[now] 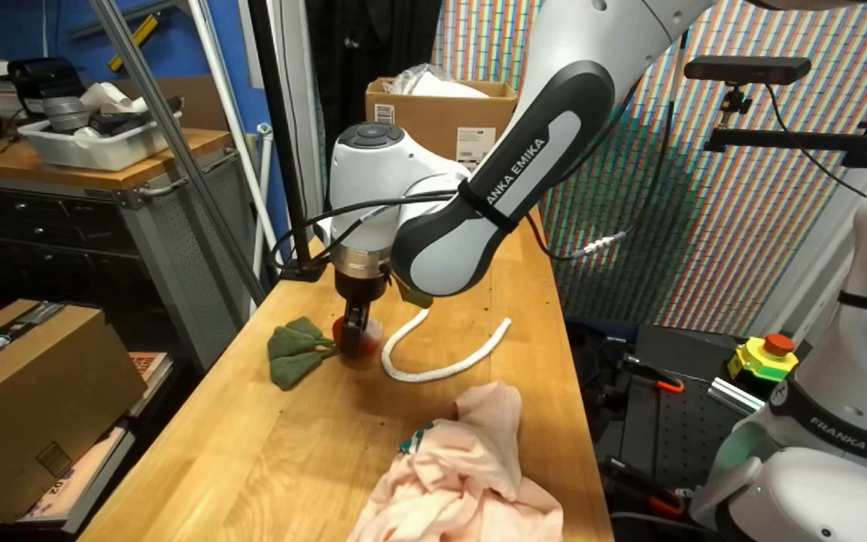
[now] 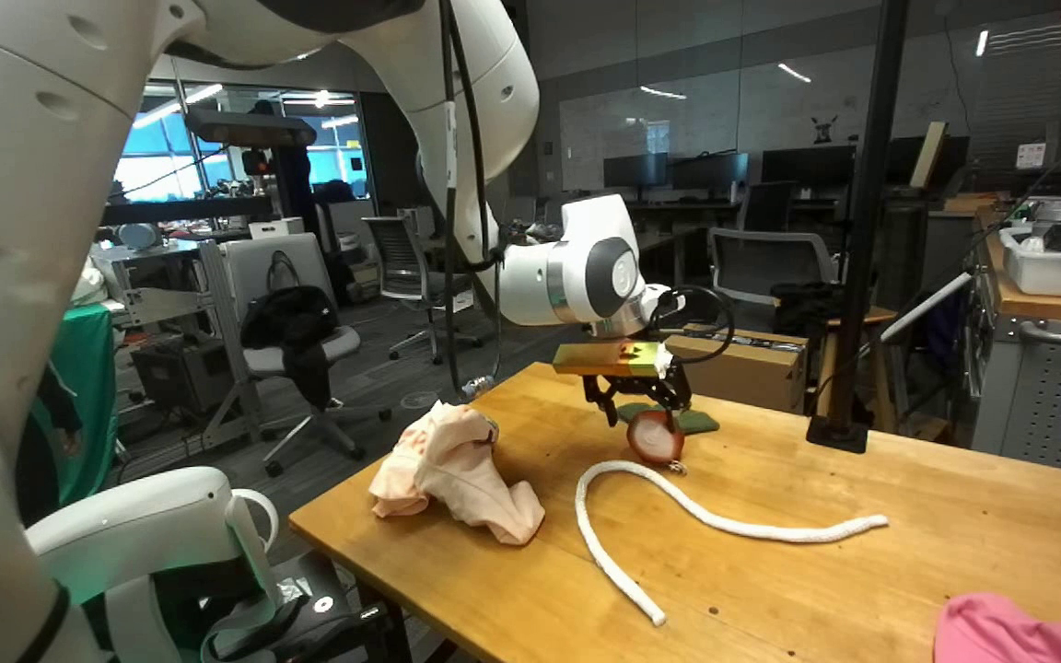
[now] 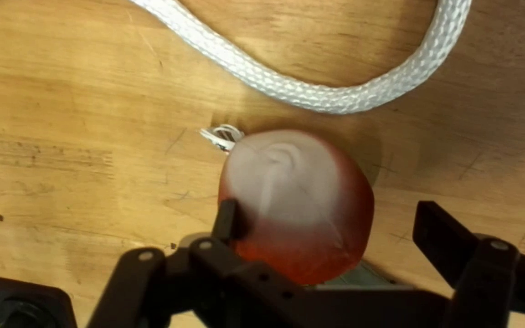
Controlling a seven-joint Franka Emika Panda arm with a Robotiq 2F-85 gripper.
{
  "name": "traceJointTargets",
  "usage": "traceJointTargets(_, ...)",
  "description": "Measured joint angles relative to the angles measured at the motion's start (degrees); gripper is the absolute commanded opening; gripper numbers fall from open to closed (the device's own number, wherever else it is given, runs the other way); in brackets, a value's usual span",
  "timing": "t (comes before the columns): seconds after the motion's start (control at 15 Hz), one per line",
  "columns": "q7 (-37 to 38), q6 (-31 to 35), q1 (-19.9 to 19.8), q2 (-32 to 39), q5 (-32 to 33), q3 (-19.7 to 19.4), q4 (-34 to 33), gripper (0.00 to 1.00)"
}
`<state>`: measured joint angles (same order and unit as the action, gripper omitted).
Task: Move the pink t-shirt to the right, move the peach t-shirt to the left, move the radish to the right, move the rope backwards
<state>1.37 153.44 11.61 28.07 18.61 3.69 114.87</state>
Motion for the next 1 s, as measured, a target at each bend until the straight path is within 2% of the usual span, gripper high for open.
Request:
traceJointTargets(0.07,-1.2,0.0,-0.4,0.1,-1.0,0.5,-0.1,1.0)
traceJointTargets(0.13,-2.3,0.0,-0.8,0.3,-1.9,0.7,-0.3,0.75)
traceJointTargets(0.27,-3.6,0.0,-1.4,0.4,-2.7,0.9,-0.5,0.66)
traceJointTargets(0.33,-3.9,0.0,-1.6,0.5,-2.7,0.9,-0.5,0.56)
traceJointTargets(0.8,-4.0,0.0,-1.9,0.4,-2.7,0.2,-0.8,0.06)
traceJointTargets(0.87,-4.0,0.0,-1.9,0.4,-2.7,0.1,-0.8,0.0)
traceJointTargets(1.0,-4.0,0.0,-1.9,0.4,-2.7,-0.1,-0.9,0.04)
